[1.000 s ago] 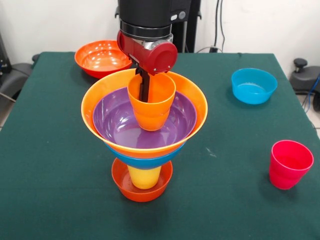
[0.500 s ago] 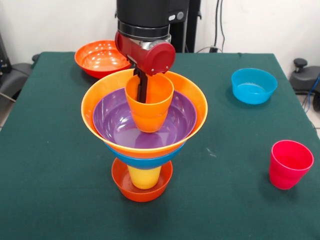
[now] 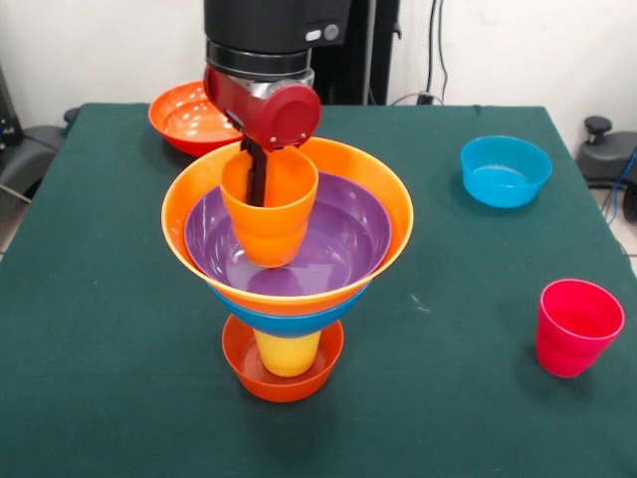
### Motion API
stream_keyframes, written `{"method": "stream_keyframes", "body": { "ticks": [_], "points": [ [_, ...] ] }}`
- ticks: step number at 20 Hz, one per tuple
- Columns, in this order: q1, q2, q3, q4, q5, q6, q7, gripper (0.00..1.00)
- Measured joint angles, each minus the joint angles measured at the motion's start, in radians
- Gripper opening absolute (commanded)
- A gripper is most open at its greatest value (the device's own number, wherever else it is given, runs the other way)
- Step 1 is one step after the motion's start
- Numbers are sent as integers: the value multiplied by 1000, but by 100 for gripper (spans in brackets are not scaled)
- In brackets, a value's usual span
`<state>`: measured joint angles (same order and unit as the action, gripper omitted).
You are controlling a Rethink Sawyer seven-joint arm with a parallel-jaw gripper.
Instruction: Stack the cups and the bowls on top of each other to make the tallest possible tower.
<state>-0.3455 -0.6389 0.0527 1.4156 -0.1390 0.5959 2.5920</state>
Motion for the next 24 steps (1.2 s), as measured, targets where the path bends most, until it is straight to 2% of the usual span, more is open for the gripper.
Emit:
{"method": "stream_keyframes", "body": {
  "ticks": [15, 24],
  "points": [
    [-63, 3, 1, 4, 0, -37, 0, 0],
    [-65, 0, 4, 33, 0, -41, 0, 0]
  ]
}}
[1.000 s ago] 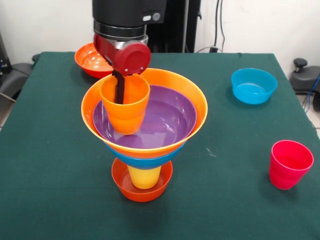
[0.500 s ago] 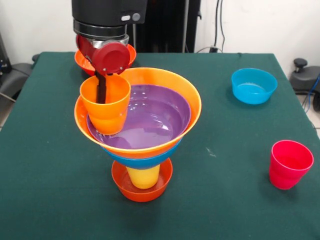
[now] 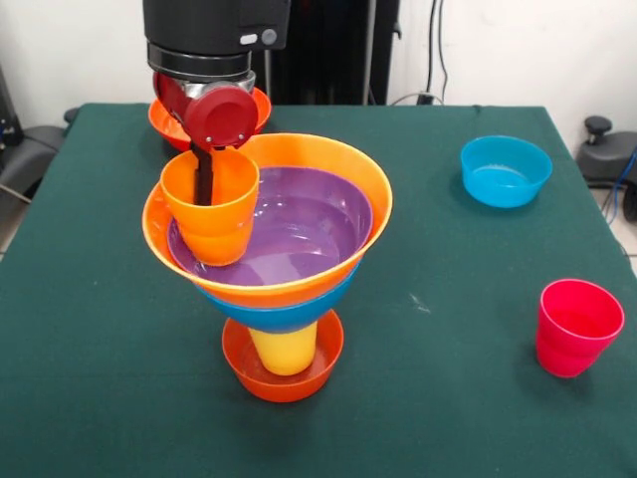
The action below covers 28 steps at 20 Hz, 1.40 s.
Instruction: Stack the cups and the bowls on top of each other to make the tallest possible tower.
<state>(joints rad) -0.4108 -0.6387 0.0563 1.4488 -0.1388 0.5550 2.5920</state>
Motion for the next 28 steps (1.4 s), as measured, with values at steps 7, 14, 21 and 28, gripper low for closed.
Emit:
{"method": "stream_keyframes", "body": {
  "ticks": [7, 14, 21, 28],
  "points": [
    [7, -2, 10, 28, 0, 0, 0, 0],
    [20, -3, 14, 28, 0, 0, 0, 0],
    [25, -3, 16, 28, 0, 0, 0, 0],
    [25, -3, 18, 28, 0, 0, 0, 0]
  ]
}}
